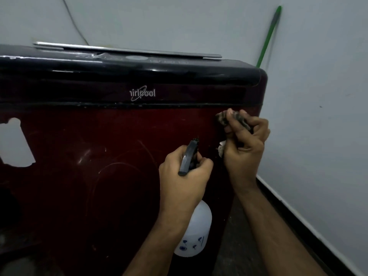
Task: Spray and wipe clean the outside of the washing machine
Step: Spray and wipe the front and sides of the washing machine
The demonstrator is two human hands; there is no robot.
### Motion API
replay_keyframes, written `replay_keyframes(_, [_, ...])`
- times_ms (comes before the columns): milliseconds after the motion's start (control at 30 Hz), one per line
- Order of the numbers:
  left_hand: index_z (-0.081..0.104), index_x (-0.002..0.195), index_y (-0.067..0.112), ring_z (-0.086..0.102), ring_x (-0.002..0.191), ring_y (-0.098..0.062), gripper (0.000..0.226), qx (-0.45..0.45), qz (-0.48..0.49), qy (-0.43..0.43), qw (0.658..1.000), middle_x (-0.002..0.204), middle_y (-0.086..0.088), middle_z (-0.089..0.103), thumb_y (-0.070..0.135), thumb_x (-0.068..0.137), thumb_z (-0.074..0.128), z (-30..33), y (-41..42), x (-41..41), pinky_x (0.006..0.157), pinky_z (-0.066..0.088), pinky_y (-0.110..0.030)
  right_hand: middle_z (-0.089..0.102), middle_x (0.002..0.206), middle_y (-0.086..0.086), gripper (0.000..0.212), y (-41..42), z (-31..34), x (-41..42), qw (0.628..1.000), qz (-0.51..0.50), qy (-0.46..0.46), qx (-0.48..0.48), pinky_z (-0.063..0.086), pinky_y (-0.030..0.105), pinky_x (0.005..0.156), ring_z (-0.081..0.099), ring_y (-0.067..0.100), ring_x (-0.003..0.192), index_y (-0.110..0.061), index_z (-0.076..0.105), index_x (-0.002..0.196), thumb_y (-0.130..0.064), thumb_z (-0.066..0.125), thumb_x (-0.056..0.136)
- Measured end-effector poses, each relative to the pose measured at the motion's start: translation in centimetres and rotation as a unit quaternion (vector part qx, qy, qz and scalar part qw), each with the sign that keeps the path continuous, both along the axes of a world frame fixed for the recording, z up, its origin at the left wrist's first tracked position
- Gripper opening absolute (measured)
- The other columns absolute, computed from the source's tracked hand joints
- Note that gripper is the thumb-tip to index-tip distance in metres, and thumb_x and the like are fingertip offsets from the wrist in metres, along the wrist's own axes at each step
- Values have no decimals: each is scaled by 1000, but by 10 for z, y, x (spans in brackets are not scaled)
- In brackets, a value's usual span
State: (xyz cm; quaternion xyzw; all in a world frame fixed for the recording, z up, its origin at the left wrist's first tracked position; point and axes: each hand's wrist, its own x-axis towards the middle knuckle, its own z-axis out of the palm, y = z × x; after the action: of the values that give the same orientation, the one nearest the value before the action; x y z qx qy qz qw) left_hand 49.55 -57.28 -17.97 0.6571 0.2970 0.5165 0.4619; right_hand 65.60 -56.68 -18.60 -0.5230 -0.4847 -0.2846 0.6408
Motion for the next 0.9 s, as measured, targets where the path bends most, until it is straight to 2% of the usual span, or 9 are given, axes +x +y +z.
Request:
replay_keyframes(67, [57,67,9,44,48,-11,22,-4,13,5,1000,53,4,49,7,85,70,-3,-2,-2,46,39,-20,46,117,-1,46,0,1,-1,1000,15,12,10,37,18,105,49,26,122,-15,68,130,9,66,90])
replay_keyframes(200, [57,69,6,42,48,-9,22,-13,21,-7,1000,53,5,49,5,85,71,-13,-7,-10,45,36,-18,45,121,-1,39,3,-15,-12,998,24,46,31,40,24,109,49,27,126,-13,65,134,-1,64,97])
replay_keyframes(367, [57,70,8,42,48,-10,21,-6,18,-29,999,54,4,50,2,86,70,-14,-4,-26,46,37,-17,44,124,1,51,16,-30,-35,997,-54,33,35,41,26,103,40,9,123,-16,64,137,6,63,91])
replay_keyframes(467, [54,66,9,42,47,-9,26,-6,30,-29,999,52,3,48,2,84,71,-16,-1,-34,45,36,-17,43,126,3,57,23,-29,-43,995,-74,-59,8,41,35,98,38,18,119,-21,61,139,5,62,89])
replay_keyframes(600, [55,66,9,43,47,-9,25,-12,34,-18,999,53,4,49,3,84,71,-19,-2,-38,46,37,-16,45,136,7,72,17,-63,-36,969,-103,-205,-94,35,38,94,43,29,117,-29,56,142,-6,86,81])
replay_keyframes(667, [54,66,10,43,48,-10,25,-12,26,-9,1000,52,4,49,3,84,70,-18,-6,-40,46,37,-18,47,137,7,67,6,-66,-29,969,-117,-195,-96,29,36,93,48,30,116,-30,58,141,-1,78,85])
replay_keyframes(800, [55,67,15,45,50,-13,26,-24,17,-1,1000,54,4,50,4,86,69,-16,-3,-44,47,41,-24,49,130,8,59,9,-23,-42,993,-110,-48,-13,32,26,101,42,25,119,-24,63,139,7,61,88])
replay_keyframes(833, [56,68,15,47,51,-14,25,-25,17,-1,1000,55,3,52,4,87,69,-15,-3,-45,48,43,-25,50,130,9,57,16,-12,-49,993,-105,-48,-6,34,27,101,43,28,118,-23,64,138,6,61,90])
replay_keyframes(900, [59,72,12,48,52,-15,21,-16,22,0,1000,58,-3,55,5,89,70,-12,-2,-49,49,43,-24,47,134,6,45,26,-6,-60,986,-94,-137,-27,31,27,103,44,32,117,-23,64,138,-5,62,98])
